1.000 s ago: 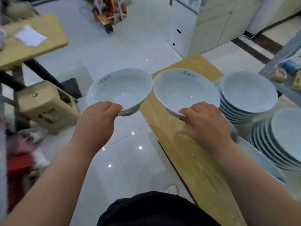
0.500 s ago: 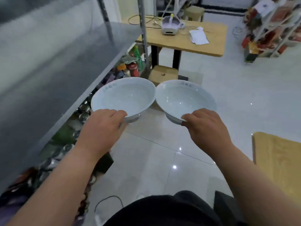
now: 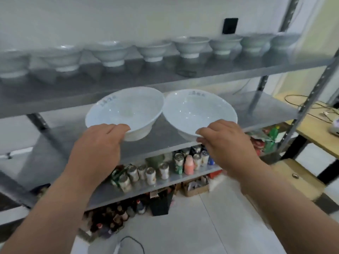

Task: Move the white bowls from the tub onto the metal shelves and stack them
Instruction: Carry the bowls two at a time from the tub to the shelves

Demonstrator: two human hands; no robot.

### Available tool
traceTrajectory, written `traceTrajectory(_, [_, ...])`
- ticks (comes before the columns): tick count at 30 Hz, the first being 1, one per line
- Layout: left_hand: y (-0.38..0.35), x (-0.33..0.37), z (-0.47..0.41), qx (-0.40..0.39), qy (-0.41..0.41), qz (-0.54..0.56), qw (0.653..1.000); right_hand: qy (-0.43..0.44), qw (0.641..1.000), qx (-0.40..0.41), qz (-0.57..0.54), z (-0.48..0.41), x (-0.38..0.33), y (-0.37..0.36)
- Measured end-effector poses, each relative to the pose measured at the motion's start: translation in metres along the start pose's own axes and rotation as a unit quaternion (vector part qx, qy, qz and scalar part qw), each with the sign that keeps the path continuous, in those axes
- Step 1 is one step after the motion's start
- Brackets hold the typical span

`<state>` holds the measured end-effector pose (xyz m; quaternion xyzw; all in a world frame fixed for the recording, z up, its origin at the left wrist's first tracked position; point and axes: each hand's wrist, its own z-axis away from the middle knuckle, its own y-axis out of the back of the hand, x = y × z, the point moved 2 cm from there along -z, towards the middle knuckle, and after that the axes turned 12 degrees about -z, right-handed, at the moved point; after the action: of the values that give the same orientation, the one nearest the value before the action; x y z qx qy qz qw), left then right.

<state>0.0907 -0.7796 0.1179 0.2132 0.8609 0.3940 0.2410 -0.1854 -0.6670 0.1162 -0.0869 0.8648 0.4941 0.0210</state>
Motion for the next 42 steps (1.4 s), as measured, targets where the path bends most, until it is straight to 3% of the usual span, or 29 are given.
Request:
traceTrajectory(6, [0.035, -0.068, 0.006, 0.043, 0.106, -0.062, 0.991, 0.112, 0.991, 0.044, -0.057, -0.099, -0.045, -0.013])
traceTrajectory(17, [0.024, -0.232, 0.01, -0.016, 0.189, -0.139, 0.972, 0.183, 0.979, 0.055, -0.076, -0.236, -0.157, -0.069])
traceTrajectory(25, [-0.003, -0.346, 0.013, -0.03, 0.194, -0.179, 0.964, 0.186, 0.979, 0.046, -0.07, -0.311, -0.233, -0.125])
traceTrajectory(32, [-0.019, -0.392, 0.001, -0.07, 0.165, -0.213, 0.96, 0.199, 0.977, 0.034, -0.07, -0.35, -0.25, -0.152])
traceTrajectory(36, [-0.035, -0.409, -0.012, -0.059, 0.113, -0.191, 0.973, 0.143, 0.987, -0.047, -0.057, -0.368, -0.257, -0.154])
traceTrajectory(42, [-0.047, -0.417, -0.018, -0.007, 0.122, -0.104, 0.987, 0.155, 0.986, 0.006, -0.064, -0.369, -0.259, -0.161])
